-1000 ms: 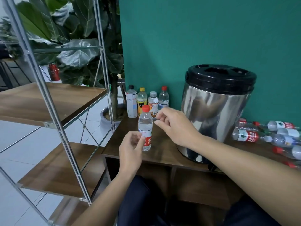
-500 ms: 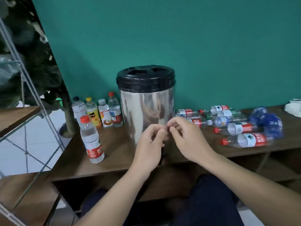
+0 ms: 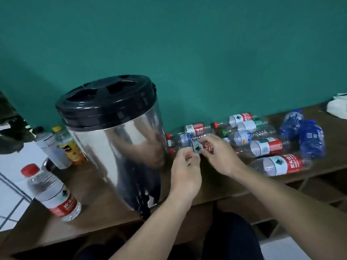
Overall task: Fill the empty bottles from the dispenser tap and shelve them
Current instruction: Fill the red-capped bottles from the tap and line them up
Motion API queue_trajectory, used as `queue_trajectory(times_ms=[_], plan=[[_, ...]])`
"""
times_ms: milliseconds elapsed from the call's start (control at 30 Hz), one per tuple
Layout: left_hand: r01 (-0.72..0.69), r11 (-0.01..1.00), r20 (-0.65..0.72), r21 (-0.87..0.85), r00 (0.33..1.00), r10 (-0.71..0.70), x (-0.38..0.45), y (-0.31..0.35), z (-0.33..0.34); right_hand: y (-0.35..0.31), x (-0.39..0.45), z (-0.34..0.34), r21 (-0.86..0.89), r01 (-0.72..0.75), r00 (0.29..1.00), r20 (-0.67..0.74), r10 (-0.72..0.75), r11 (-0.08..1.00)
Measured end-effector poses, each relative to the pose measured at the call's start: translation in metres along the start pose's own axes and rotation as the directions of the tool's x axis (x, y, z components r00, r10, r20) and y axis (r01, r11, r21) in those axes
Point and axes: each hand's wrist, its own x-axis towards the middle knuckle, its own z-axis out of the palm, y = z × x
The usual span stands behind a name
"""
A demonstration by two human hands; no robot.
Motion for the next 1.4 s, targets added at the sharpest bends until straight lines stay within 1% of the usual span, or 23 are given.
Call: queue_trajectory(times_ms=[167,267,367,467,633,733,800,833,900,933,1000,1067,1100,1167,1233,1333,1400], plan=[[0.12,0.991,-0.085,-0.054,0.989,-0.124,0.041,-0.026,0.033,0.022,0.043,0.008,-0.161,0.047,0.993,0.111,-0.03,0.986],[0.185,0.972,-0.137,-0.143,0.969,-0.204,0.059,-0.044,0.044,0.034,0.057,0.016,-0.248,0.059,0.991,0.133,-0.026,0.967],[0.237,0.941,-0.158,-0.242,0.947,-0.279,0.069,-0.058,0.051,0.044,0.061,0.026,-0.32,0.076,0.989,0.145,-0.031,0.944],[0.244,0.915,-0.161,-0.321,0.938,-0.307,0.075,-0.073,0.056,0.049,0.058,0.032,-0.35,0.11,0.987,0.149,-0.061,0.93],[0.261,0.89,-0.133,-0.374,0.935,-0.33,0.081,-0.084,0.056,0.045,0.043,0.03,-0.421,0.187,0.98,0.136,-0.143,0.888],[0.249,0.876,-0.125,-0.413,0.937,-0.326,0.073,-0.081,0.054,0.037,0.029,0.025,-0.415,0.182,0.982,0.118,-0.146,0.891],[0.214,0.865,-0.131,-0.453,0.944,-0.302,0.067,-0.078,0.052,0.025,0.015,0.021,-0.36,0.128,0.991,0.072,-0.109,0.924],[0.181,0.861,-0.13,-0.475,0.954,-0.272,0.063,-0.076,0.05,0.017,0.006,0.018,-0.294,0.083,0.996,0.04,-0.074,0.952],[0.12,0.86,-0.094,-0.496,0.977,-0.19,0.052,-0.07,0.045,-0.001,-0.015,0.014,-0.095,-0.026,1.0,-0.017,0.025,0.995],[0.106,0.859,-0.053,-0.5,0.987,-0.152,0.044,-0.066,0.042,-0.007,-0.026,0.013,0.019,-0.082,0.996,-0.018,0.082,0.996],[0.092,0.844,0.017,-0.529,0.995,-0.098,0.025,-0.059,0.034,-0.018,-0.048,0.007,0.231,-0.199,0.98,0.057,0.191,0.952],[0.089,0.822,0.067,-0.563,0.996,-0.062,0.007,-0.058,0.025,-0.026,-0.066,-0.002,0.397,-0.317,0.948,0.161,0.275,0.861],[0.085,0.816,0.088,-0.572,0.995,-0.041,-0.002,-0.058,0.018,-0.03,-0.072,-0.007,0.45,-0.361,0.932,0.209,0.296,0.817],[0.082,0.835,0.141,-0.545,0.99,-0.005,-0.023,-0.056,0.005,-0.039,-0.083,-0.016,0.509,-0.399,0.916,0.251,0.311,0.763],[0.034,0.879,0.167,-0.475,0.985,0.052,-0.043,-0.06,-0.012,-0.057,-0.09,-0.022,0.539,-0.389,0.921,0.228,0.315,0.747],[-0.082,0.936,0.187,-0.341,0.97,0.153,-0.065,-0.069,-0.023,-0.085,-0.092,-0.028,0.504,-0.337,0.941,0.196,0.275,0.795],[-0.17,0.944,0.2,-0.283,0.952,0.232,-0.08,-0.081,-0.031,-0.108,-0.096,-0.024,0.445,-0.314,0.948,0.195,0.252,0.838]])
